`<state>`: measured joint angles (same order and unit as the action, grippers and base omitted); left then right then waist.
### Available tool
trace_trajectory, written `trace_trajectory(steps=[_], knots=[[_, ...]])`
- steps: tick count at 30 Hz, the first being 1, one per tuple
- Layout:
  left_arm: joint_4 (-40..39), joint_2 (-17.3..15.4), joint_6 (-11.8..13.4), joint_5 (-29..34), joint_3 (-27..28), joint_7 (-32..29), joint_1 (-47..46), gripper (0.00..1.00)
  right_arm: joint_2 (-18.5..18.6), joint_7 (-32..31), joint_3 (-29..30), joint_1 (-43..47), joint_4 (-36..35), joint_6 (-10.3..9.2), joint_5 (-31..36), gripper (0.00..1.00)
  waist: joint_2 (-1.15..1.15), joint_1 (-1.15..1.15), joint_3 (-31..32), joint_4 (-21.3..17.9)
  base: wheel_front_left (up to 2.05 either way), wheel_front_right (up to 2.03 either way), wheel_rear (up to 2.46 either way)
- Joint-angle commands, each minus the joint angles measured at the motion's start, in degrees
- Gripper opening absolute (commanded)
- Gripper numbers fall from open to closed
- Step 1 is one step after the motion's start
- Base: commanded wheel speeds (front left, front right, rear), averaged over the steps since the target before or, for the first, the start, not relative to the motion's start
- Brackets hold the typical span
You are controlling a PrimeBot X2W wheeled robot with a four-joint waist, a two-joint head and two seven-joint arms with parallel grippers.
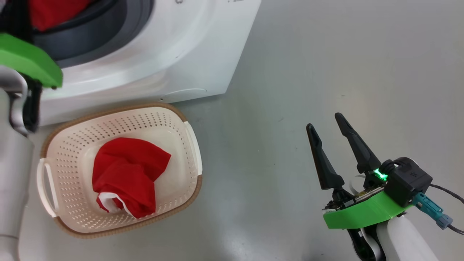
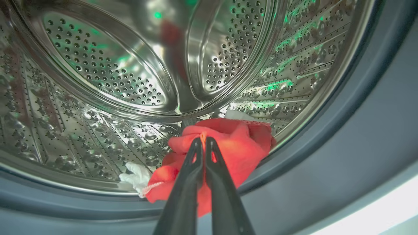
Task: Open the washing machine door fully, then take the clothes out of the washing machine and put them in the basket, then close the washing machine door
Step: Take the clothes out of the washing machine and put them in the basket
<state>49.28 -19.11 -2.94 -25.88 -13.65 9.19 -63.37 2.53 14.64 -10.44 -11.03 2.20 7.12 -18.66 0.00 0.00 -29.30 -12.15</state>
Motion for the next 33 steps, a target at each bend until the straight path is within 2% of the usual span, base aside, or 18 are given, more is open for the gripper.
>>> trace_trajectory(steps=[1, 12, 25, 33], knots=[[-3.21, -2.57, 0.73, -0.34, 0.9, 0.82, 2.08, 0.0, 0.34, 0.36, -1.06, -0.39, -0.99, 0.36, -0.53, 1.0, 0.0, 0.0, 1.0, 0.69, 0.0, 0.0, 0.0], [-16.92, -2.55, 3.86, -1.5, 1.35, 1.42, 13.68, 0.0, 0.34, 0.36, 0.03, 0.67, -1.01, 0.36, -0.28, 1.0, 0.0, 0.0, 4.42, 2.24, 0.0, 0.0, 0.0], [-38.04, -3.22, 10.56, -0.36, 2.42, 3.64, 30.65, 0.0, 0.34, 0.36, 2.03, 2.66, -1.32, 0.36, -0.13, 1.0, 0.0, 0.0, 9.17, 3.78, 0.0, 0.0, 0.0], [-47.74, -2.54, 13.39, 1.37, 2.01, 4.81, 38.82, 0.0, 0.34, 0.36, 2.58, 3.86, -1.43, 0.36, 0.01, 1.0, 0.0, 0.0, 11.9, 4.65, 0.0, 0.0, 0.0]])
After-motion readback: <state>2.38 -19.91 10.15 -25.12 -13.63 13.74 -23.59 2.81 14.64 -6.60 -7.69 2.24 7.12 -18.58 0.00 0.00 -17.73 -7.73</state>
